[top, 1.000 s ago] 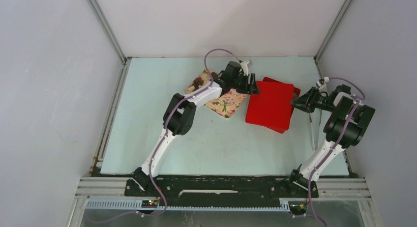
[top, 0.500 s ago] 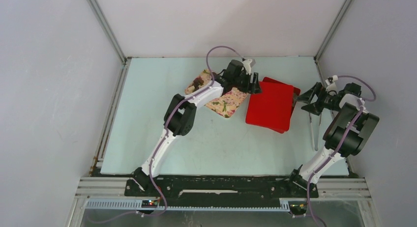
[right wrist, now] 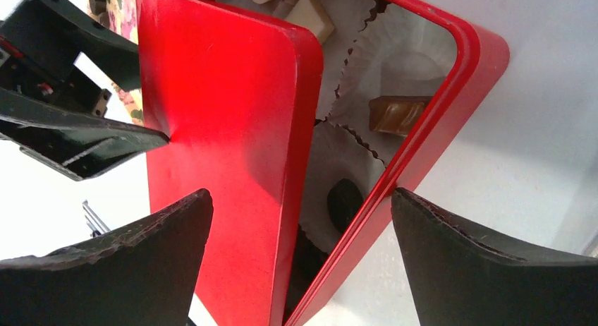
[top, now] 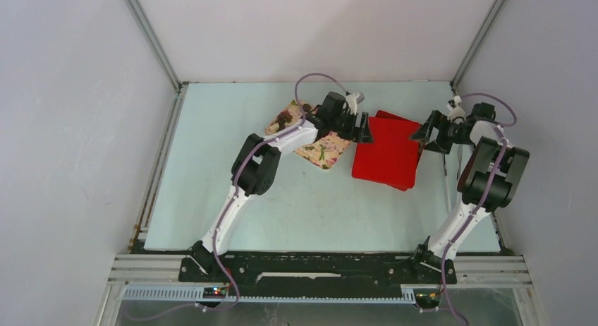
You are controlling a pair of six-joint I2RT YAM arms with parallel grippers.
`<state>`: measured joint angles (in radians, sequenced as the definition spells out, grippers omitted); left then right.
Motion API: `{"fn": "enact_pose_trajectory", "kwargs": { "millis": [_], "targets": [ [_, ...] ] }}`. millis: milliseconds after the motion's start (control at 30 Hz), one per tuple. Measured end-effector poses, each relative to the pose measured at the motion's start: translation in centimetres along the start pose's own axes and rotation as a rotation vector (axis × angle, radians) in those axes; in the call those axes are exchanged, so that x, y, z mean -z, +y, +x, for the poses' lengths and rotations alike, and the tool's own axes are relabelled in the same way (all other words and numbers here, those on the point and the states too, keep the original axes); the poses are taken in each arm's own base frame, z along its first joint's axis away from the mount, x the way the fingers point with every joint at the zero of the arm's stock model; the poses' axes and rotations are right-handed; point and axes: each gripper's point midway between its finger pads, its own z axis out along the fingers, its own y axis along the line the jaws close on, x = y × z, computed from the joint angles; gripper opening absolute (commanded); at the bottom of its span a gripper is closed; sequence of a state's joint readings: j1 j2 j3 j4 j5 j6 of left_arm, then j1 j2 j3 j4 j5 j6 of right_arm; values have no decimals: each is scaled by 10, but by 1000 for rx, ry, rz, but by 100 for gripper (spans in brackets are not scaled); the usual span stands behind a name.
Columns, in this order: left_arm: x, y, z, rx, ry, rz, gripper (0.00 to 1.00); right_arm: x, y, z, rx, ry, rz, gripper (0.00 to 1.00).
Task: Pack the chocolate
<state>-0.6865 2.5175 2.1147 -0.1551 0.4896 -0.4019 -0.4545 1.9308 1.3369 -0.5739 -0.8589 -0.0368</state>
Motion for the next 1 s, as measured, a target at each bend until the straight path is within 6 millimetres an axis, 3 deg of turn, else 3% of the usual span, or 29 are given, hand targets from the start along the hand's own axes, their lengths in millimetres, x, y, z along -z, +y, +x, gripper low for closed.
{"fn": "enact_pose_trajectory", "kwargs": {
  "millis": [100,333,600,667,700,767,867,1000],
  "targets": [
    [5,-1,17,15,37,24,82,-9,4,-1,43,17,-6,96],
    [25,-7,35,30,67,50,79,-23,16,11,115,76,-36,88],
    [70,-20,80,89,120,79,76,-38,35,54,102,192,-115,86],
    [80,-23,88,103,128,83,76,-38,37,70,85,224,-124,90],
    [85,-25,93,109,133,81,76,-36,40,80,75,243,-125,98],
    [94,-27,99,114,137,76,75,-32,45,91,66,263,-124,99],
    [99,-26,97,109,124,48,75,-22,53,89,92,244,-106,100],
    [99,-18,88,87,100,-4,75,-3,57,68,156,156,-64,100]
  ]
}}
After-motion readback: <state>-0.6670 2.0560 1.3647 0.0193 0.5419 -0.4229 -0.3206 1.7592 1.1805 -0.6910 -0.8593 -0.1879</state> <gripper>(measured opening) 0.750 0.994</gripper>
